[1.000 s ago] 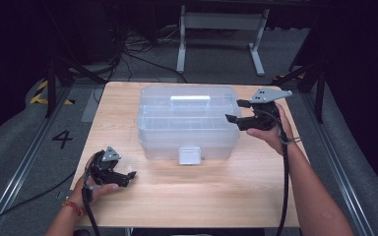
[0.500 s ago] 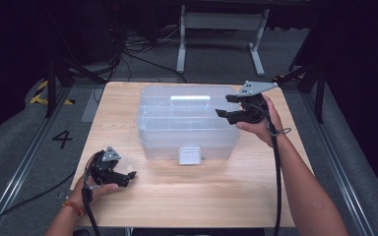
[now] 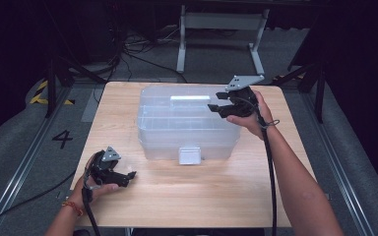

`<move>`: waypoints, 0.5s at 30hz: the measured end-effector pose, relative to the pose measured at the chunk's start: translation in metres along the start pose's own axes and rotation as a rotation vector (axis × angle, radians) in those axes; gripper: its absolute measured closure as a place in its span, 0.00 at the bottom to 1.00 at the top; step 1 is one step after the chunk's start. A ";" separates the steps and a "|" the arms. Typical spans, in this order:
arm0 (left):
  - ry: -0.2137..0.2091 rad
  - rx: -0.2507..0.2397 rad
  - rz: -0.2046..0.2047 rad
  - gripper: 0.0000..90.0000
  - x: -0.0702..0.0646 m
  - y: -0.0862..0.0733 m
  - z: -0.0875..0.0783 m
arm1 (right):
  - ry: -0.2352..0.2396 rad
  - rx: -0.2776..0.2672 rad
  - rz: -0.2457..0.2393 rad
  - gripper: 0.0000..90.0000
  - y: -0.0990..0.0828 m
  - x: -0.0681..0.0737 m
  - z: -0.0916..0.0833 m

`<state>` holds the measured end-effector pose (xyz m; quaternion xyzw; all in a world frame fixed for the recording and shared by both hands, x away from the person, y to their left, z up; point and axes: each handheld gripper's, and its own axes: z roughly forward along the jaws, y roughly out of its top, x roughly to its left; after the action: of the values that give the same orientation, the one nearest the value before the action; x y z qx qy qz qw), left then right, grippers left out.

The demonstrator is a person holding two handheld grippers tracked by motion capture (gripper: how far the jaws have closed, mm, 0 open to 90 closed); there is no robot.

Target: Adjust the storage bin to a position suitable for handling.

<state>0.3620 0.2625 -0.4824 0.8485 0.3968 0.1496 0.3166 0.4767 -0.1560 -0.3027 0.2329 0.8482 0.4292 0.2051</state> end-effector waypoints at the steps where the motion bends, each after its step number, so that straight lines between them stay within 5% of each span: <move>1: 0.000 0.000 0.000 0.01 0.000 0.000 0.000 | 0.000 0.000 0.000 0.53 0.000 0.000 0.000; 15: 0.000 0.000 0.001 0.01 0.000 0.000 0.000 | 0.019 0.049 -0.041 0.74 0.012 0.002 0.017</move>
<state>0.3620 0.2626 -0.4824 0.8487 0.3965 0.1498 0.3163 0.4872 -0.1381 -0.3024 0.2165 0.8649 0.4063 0.2002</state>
